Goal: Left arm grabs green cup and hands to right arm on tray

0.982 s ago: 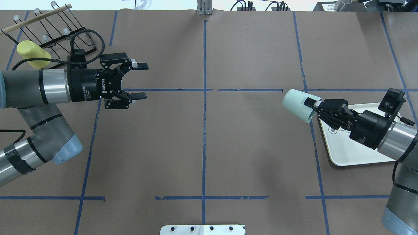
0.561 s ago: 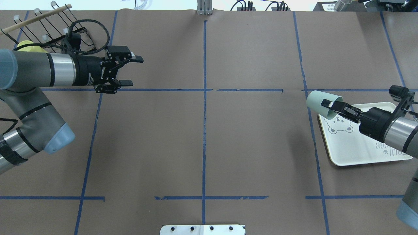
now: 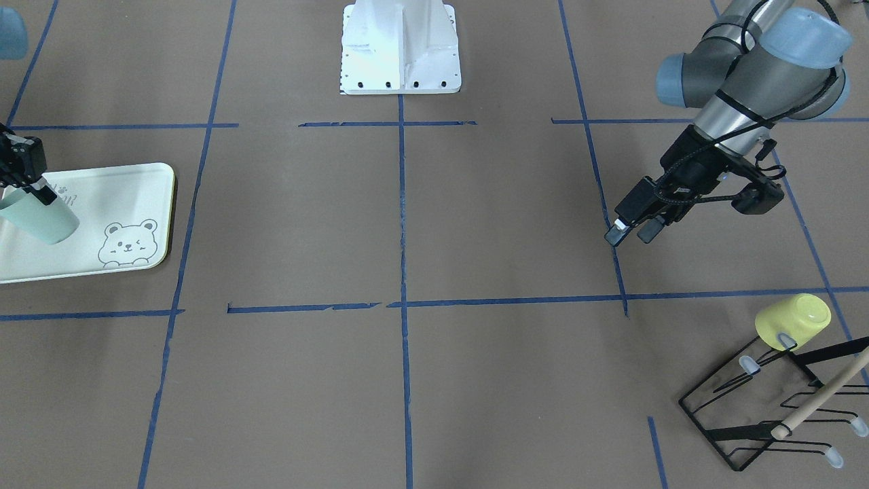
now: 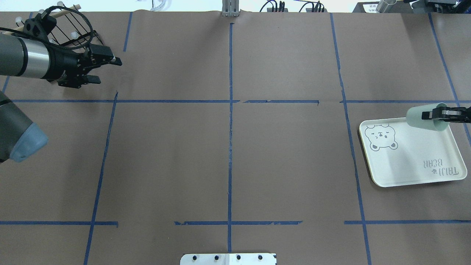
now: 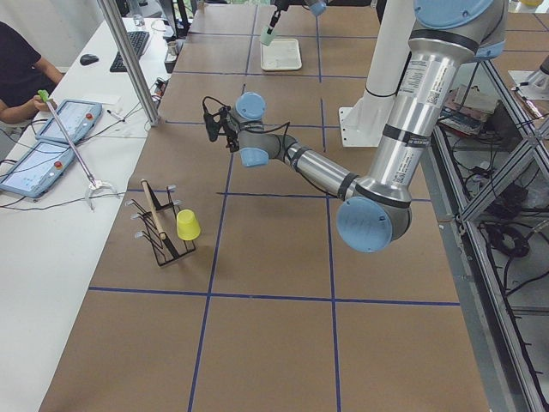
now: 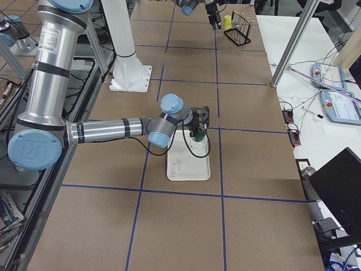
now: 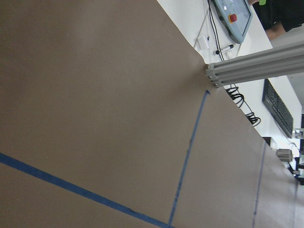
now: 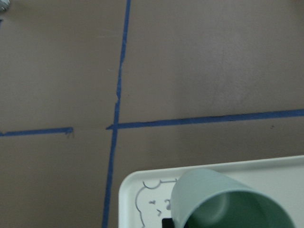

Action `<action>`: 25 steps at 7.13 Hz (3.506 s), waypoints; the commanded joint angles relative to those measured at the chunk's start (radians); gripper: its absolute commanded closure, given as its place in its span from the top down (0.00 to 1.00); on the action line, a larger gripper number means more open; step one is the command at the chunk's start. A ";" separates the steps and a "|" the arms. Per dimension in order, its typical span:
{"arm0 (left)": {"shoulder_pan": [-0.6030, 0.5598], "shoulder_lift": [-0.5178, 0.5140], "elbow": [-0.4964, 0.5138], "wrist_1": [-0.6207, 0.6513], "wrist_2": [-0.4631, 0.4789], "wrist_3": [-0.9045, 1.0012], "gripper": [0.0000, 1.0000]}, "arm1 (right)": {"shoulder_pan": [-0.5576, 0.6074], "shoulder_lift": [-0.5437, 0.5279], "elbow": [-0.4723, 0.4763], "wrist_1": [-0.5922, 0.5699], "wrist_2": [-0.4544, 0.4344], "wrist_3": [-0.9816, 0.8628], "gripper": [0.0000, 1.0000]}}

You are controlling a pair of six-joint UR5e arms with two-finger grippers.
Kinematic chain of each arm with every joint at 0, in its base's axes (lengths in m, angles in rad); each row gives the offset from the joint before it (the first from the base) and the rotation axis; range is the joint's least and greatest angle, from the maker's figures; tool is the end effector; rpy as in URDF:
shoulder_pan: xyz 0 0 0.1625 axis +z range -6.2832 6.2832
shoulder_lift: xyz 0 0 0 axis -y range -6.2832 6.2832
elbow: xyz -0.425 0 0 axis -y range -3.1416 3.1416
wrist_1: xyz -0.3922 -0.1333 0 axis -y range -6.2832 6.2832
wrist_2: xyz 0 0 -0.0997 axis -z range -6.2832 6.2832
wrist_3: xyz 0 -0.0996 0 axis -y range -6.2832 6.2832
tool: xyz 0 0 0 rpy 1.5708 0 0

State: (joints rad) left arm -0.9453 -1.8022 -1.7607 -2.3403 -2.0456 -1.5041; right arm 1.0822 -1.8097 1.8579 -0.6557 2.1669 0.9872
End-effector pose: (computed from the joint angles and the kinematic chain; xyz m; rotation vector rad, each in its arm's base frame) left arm 0.2653 -0.5172 0.3560 0.2026 1.2323 -0.4808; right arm -0.1268 -0.4034 0.5217 0.3208 -1.0314 0.1623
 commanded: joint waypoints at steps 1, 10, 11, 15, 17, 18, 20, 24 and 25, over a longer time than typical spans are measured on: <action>-0.001 0.087 -0.145 0.257 0.001 0.224 1.00 | -0.013 -0.003 0.004 -0.233 0.065 -0.206 0.00; -0.003 0.259 -0.319 0.354 0.008 0.389 1.00 | -0.156 0.023 -0.025 -0.305 -0.027 -0.220 1.00; -0.003 0.259 -0.325 0.355 0.008 0.389 1.00 | -0.156 0.023 -0.023 -0.305 -0.030 -0.220 1.00; -0.009 0.320 -0.339 0.355 0.008 0.471 1.00 | -0.011 0.021 0.101 -0.391 0.042 -0.264 1.00; -0.097 0.449 -0.342 0.355 -0.005 0.730 1.00 | 0.179 0.020 0.167 -0.664 0.071 -0.600 1.00; -0.168 0.518 -0.338 0.355 -0.071 0.907 1.00 | 0.250 -0.015 0.159 -0.764 0.073 -0.791 1.00; -0.490 0.576 -0.319 0.506 -0.300 1.390 1.00 | 0.372 -0.130 0.150 -0.840 0.076 -1.006 1.00; -0.679 0.477 -0.237 0.996 -0.320 1.779 1.00 | 0.453 -0.200 0.116 -0.845 0.128 -1.168 1.00; -0.682 0.478 -0.167 0.997 -0.324 1.779 1.00 | 0.453 -0.194 0.115 -0.845 0.164 -1.164 1.00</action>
State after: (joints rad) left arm -1.6191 -1.3101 -2.0045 -1.3784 -2.3649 0.2638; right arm 1.5311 -2.0061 1.9747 -1.4998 2.3021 -0.1697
